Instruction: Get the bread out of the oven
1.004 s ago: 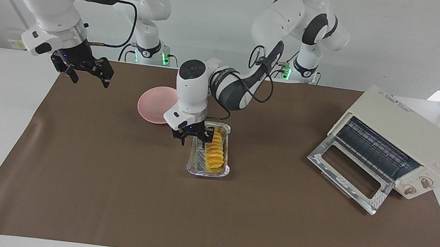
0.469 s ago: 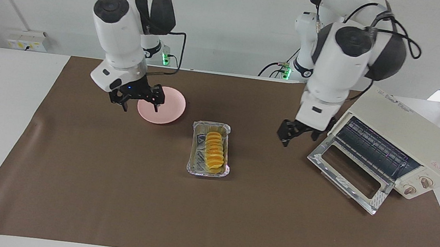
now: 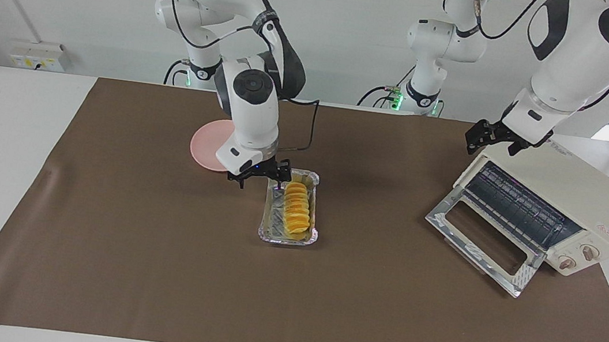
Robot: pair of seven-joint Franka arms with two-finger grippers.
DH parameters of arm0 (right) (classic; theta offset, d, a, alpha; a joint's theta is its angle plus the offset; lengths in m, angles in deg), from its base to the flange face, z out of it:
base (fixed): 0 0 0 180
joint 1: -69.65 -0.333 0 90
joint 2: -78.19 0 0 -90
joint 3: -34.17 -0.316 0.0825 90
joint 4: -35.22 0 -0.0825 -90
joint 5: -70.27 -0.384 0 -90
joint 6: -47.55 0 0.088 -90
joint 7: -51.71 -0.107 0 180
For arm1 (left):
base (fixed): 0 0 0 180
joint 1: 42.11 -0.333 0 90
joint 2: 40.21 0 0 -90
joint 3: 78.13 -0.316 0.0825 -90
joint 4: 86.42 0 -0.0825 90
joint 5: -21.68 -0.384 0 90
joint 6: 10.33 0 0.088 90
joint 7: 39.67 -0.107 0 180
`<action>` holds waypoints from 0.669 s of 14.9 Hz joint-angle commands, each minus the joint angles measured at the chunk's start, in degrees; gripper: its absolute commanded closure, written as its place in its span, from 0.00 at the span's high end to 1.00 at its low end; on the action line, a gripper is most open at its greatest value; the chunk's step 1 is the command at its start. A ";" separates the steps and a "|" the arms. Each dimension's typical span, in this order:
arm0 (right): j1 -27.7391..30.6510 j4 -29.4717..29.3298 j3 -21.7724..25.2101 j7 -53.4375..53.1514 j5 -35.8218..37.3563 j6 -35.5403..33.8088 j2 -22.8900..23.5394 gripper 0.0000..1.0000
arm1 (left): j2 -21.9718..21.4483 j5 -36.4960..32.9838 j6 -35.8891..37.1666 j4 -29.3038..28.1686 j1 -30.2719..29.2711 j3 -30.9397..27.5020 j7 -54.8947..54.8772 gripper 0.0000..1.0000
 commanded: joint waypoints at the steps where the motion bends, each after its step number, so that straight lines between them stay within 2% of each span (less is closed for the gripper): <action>1: 0.48 6.79 0.08 -2.07 -1.93 8.50 -0.24 1.00 | -4.78 0.86 -1.08 -6.71 -2.47 0.53 -6.28 1.00; 3: 0.39 8.91 0.08 -2.52 -4.57 10.81 0.03 1.00 | -6.35 0.86 -1.79 -7.43 -4.56 0.97 -7.25 1.00; 4: 0.39 9.44 0.16 -2.44 -4.58 10.90 0.03 0.92 | -6.54 0.86 -1.97 -7.69 -5.36 1.23 -8.39 1.00; 5: 0.39 9.79 0.16 -2.43 -4.58 10.90 -0.15 0.75 | -6.63 0.86 -2.40 -7.86 -5.37 1.24 -9.27 1.00; 6: 0.39 9.97 0.16 -2.52 -4.58 10.90 -0.15 0.53 | -6.54 0.86 -2.41 -7.87 -5.37 1.24 -9.36 1.00; 7: 0.39 10.41 0.16 -2.44 -4.58 10.99 -0.23 0.40 | -6.54 0.86 -2.49 -7.78 -5.28 1.24 -9.37 1.00; 8: 0.39 10.85 0.16 -2.61 -4.58 11.25 -0.41 0.15 | -6.36 0.86 -2.67 -7.60 -4.85 1.15 -9.28 1.00; 9: 0.30 11.29 0.08 -2.61 -4.58 12.38 -0.41 0.00 | -6.36 0.86 -2.84 -7.60 -4.76 1.15 -9.28 1.00; 10: -0.22 11.99 0.16 -2.44 -4.58 13.35 -0.50 0.00 | -6.36 0.86 -2.85 -7.52 -4.67 1.06 -9.10 1.00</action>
